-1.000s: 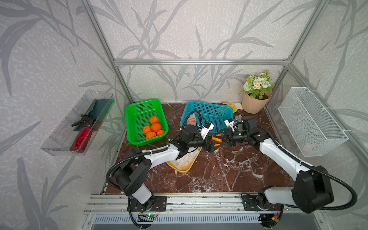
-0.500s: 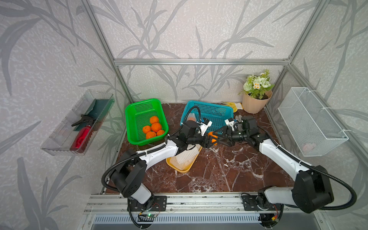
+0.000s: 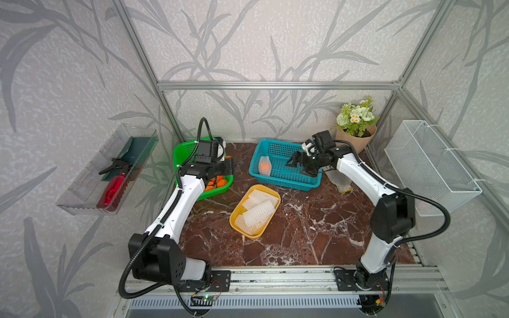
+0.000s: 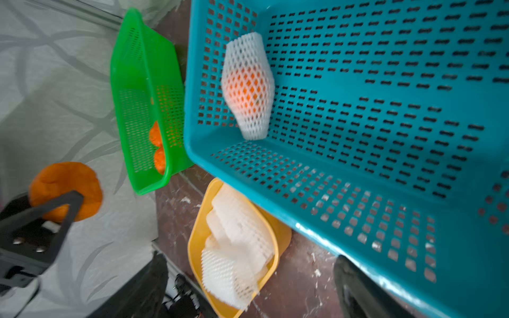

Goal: Remove foam nets from oranges
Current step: Place the orange in the basket, then pick up the orange from the basket.

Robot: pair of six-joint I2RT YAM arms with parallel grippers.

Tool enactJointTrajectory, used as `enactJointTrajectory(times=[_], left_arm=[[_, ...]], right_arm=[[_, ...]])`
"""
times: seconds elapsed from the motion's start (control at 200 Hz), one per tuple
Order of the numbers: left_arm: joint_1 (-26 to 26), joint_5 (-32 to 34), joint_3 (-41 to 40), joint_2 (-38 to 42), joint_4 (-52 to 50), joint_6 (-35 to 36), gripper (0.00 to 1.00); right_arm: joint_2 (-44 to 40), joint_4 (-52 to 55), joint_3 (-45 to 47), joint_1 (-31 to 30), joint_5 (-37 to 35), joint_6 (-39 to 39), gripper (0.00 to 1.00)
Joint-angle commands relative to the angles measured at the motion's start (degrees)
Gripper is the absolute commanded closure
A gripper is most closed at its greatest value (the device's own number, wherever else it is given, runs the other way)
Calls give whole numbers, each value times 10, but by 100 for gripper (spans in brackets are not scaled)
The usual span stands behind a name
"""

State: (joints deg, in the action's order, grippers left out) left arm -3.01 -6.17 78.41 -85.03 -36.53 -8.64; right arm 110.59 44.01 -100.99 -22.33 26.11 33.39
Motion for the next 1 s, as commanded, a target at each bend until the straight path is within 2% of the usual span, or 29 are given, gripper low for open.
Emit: enactJointTrajectory(times=[0.0,0.125,0.225,0.345,0.37,0.4,0.54,0.66,0.845,0.995], left_arm=[[53,80,43,-74,-81,42,58],[100,81,123,-173,-95,32,54],[115,73,171,-245,-97,32,44],[121,50,203,-276,-82,19,20],[121,41,211,-279,-86,16,6],[121,26,218,-278,-89,13,1],[119,-56,212,-237,-74,-6,1],[115,-107,172,-174,-40,-39,1],[83,-129,109,-82,-10,-62,1],[65,-137,65,-23,2,-81,1]], right_arm=[[80,148,-110,-14,-88,-74,7],[184,171,-240,-26,-105,-89,7],[253,126,-299,-25,-57,-55,6],[331,82,-384,-31,-9,-26,6],[348,84,-408,-32,-4,-27,6],[368,88,-440,-35,-1,-33,6],[442,92,-541,-43,18,-54,6],[449,48,-513,-45,25,-66,6],[444,-60,-445,-48,35,-56,6],[510,-40,-532,-54,37,-52,6]])
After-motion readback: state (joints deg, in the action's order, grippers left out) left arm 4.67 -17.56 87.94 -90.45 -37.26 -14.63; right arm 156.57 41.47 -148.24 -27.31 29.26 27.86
